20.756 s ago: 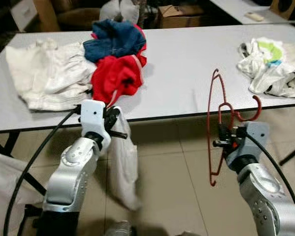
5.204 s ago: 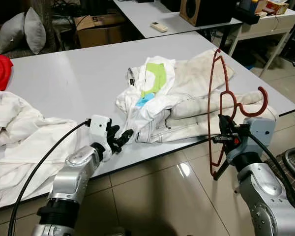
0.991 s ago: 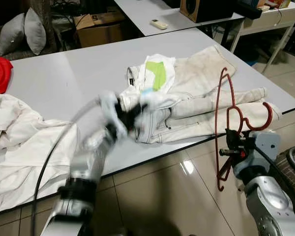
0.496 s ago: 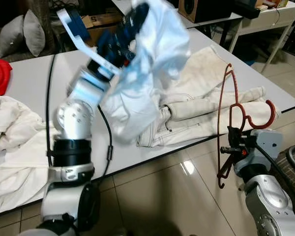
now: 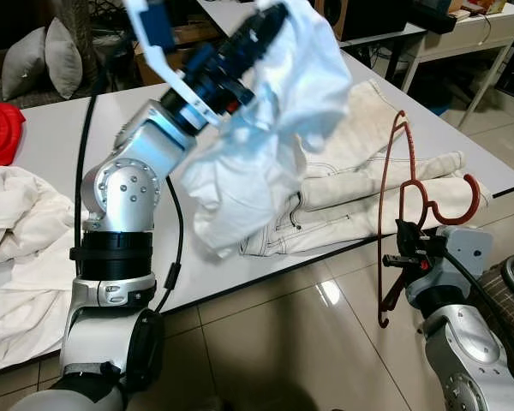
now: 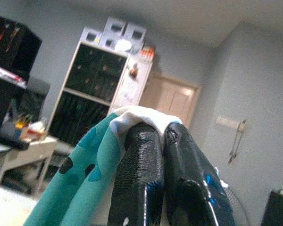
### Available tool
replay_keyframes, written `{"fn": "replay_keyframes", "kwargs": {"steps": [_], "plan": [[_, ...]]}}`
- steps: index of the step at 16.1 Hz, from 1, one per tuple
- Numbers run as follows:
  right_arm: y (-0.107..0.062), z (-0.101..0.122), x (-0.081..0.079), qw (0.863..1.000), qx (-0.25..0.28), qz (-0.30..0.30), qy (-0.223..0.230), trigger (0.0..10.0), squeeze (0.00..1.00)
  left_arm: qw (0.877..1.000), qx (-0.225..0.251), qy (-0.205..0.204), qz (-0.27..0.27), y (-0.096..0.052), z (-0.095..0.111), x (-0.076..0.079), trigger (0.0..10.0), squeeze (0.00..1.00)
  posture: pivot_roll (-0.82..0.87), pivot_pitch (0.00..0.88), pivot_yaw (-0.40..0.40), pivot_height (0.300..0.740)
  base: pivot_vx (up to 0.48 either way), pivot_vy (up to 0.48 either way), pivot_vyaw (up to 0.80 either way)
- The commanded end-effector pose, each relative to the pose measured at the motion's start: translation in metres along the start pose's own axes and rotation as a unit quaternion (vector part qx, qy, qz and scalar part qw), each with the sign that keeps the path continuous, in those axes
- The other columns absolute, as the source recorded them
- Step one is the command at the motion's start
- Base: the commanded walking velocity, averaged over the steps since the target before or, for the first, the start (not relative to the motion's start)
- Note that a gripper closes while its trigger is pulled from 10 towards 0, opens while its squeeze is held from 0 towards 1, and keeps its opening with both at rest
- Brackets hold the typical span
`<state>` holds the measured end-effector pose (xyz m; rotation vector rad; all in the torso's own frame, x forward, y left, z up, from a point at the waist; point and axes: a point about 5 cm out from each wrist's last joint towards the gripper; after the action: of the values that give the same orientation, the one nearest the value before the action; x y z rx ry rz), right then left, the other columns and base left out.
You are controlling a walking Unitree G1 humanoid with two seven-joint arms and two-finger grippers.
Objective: Hang hanger
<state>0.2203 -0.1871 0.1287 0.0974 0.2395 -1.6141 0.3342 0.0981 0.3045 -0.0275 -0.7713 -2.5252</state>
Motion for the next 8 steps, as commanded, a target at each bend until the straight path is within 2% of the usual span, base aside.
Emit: {"fn": "replay_keyframes", "kwargs": {"steps": [1, 2, 3, 4, 5, 6, 7, 8], "plan": [[0.000, 0.002, 0.002, 1.000, 0.009, -0.006, 0.002, 10.0, 0.00, 0.995, -0.065, 0.057, 0.048, 0.002, -0.010, -0.011, 0.0, 0.00, -0.03, 0.021, 0.089, 0.740, 0.000, 0.000, 0.00], [0.001, 0.002, 0.002, 1.000, 0.009, -0.006, 0.002, 10.0, 0.00, 0.985, -0.112, 0.101, 0.085, -0.001, -0.021, -0.021, 0.0, 0.00, -0.03, 0.021, 0.089, 0.740, 0.000, 0.000, 0.00], [0.001, 0.002, 0.001, 1.000, 0.009, -0.006, 0.002, 10.0, 0.00, 0.979, -0.129, 0.114, 0.113, -0.002, -0.026, -0.027, 0.0, 0.00, -0.03, 0.021, 0.089, 0.740, 0.000, 0.000, 0.00], [0.001, 0.001, 0.001, 1.000, 0.008, -0.006, 0.004, 10.0, 0.00, 0.962, -0.154, 0.132, 0.185, -0.004, -0.034, -0.042, 0.0, 0.00, -0.03, 0.019, 0.089, 0.740, 0.000, 0.000, 0.00], [0.001, 0.001, 0.000, 1.000, 0.009, -0.006, 0.005, 10.0, 0.00, 0.934, -0.186, 0.183, 0.244, -0.004, -0.047, -0.054, 0.0, 0.00, -0.03, 0.019, 0.093, 0.740, 0.000, 0.000, 0.00], [0.002, 0.001, 0.000, 1.000, 0.010, -0.007, 0.006, 10.0, 0.00, 0.932, -0.190, 0.180, 0.249, -0.001, -0.053, -0.053, 0.0, 0.00, -0.04, 0.018, 0.094, 0.740, 0.000, 0.000, 0.00], [0.001, 0.001, 0.000, 1.000, 0.011, -0.008, 0.006, 10.0, 0.00, 0.960, -0.201, 0.102, 0.168, 0.012, -0.076, -0.032, 10.0, 0.00, -0.04, 0.018, 0.097, 0.740, 0.000, 0.000, 0.00], [0.001, 0.001, 0.000, 1.000, 0.011, -0.009, 0.006, 10.0, 0.00, 0.963, -0.210, 0.092, 0.144, 0.015, -0.084, -0.025, 10.0, 0.84, -0.04, 0.018, 0.099, 0.740, 0.000, 0.000, 0.00]]}}
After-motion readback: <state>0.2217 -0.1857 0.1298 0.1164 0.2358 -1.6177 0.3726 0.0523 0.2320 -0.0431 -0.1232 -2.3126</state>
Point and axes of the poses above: a point about 5 cm out from each wrist's last joint towards the gripper, its own y axis pointing out of the wrist towards the gripper, its own z axis along the axis of the wrist's last joint, x = y × z, and after that the axes turned 7 degrees about y, right-handed
